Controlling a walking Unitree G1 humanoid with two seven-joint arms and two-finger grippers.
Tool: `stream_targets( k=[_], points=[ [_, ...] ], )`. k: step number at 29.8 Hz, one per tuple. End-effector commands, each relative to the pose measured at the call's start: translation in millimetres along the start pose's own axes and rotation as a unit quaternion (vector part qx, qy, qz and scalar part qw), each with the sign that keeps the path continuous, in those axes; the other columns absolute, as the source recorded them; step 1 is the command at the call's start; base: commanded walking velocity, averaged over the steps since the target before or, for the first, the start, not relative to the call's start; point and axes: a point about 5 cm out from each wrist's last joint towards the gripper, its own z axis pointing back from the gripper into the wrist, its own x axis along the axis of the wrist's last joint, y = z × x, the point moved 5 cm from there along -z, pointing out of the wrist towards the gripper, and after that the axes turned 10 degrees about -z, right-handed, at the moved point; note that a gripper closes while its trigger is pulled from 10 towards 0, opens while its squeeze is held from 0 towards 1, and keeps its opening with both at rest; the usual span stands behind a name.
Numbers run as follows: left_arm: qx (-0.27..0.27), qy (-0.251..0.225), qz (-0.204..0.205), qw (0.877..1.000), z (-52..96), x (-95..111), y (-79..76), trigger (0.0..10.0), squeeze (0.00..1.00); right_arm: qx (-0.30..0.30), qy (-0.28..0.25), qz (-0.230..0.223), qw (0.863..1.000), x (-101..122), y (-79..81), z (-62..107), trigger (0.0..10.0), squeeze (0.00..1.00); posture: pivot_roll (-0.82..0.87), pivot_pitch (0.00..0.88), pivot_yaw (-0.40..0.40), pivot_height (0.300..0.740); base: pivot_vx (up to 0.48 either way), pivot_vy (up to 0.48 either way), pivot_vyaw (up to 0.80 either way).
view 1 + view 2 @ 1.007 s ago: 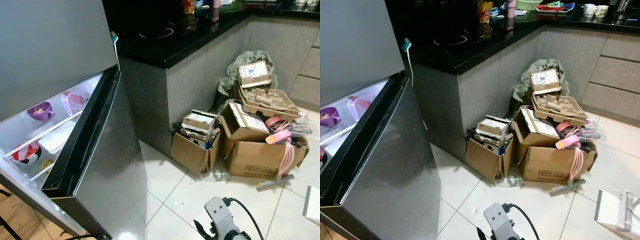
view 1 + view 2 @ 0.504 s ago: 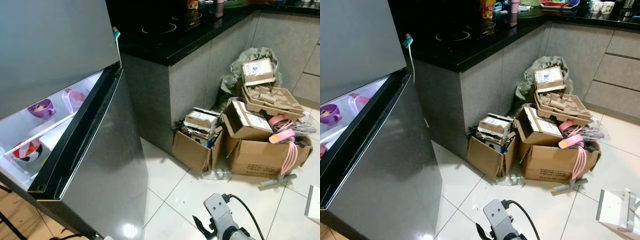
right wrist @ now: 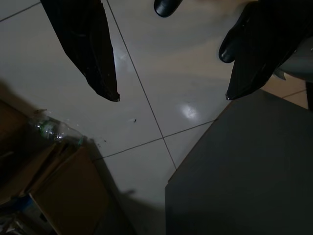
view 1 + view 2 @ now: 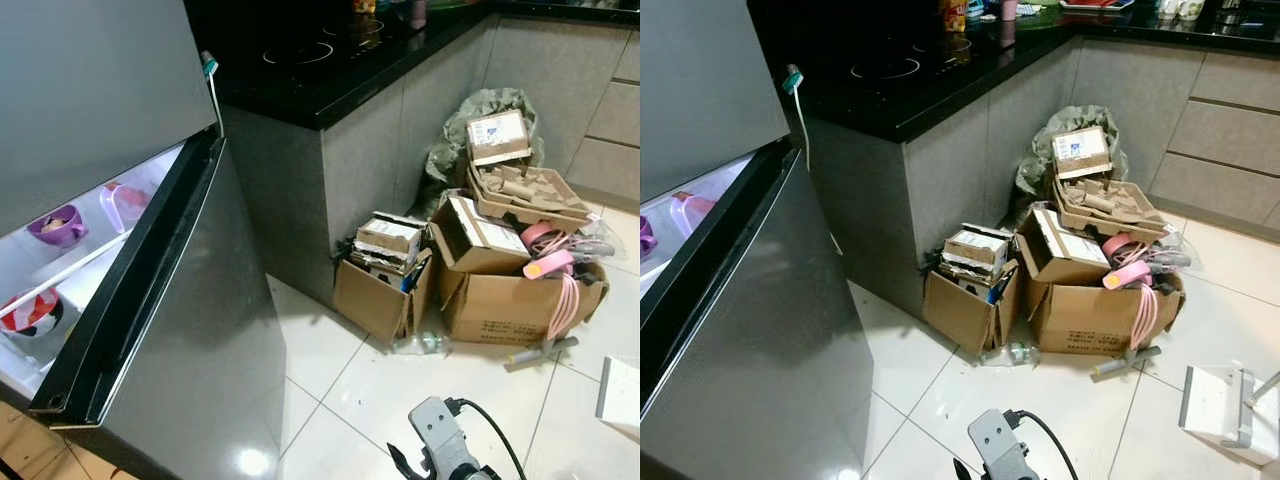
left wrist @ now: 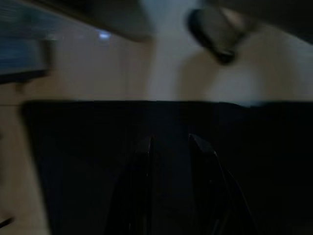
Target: Restocking fridge
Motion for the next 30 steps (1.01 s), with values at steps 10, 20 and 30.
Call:
stream_targets(
  k=[10,20,30],
  points=[
    [-0.067,-0.082,-0.099,0.989,-1.2,21.1,-43.4,10.0,0.0,0.009,0.011,0.003,1.0,-7.2,3.9,2.3,10.0,0.0,-0.09,0.089,0.05,0.74,0.0,0.0,0.0],
    [-0.079,-0.113,-0.161,0.977,-0.8,28.8,-65.9,10.0,0.0,0.006,0.01,0.001,1.0,-6.9,2.9,2.3,10.0,0.0,-0.1,0.091,0.05,0.74,0.0,0.0,0.0],
    [0.061,-0.221,-0.195,0.954,-28.6,194.5,56.2,10.0,0.0,0.004,0.009,0.003,1.0,-6.0,1.7,2.2,10.0,0.0,-0.12,0.09,0.045,0.74,0.0,0.0,0.0]
  ],
)
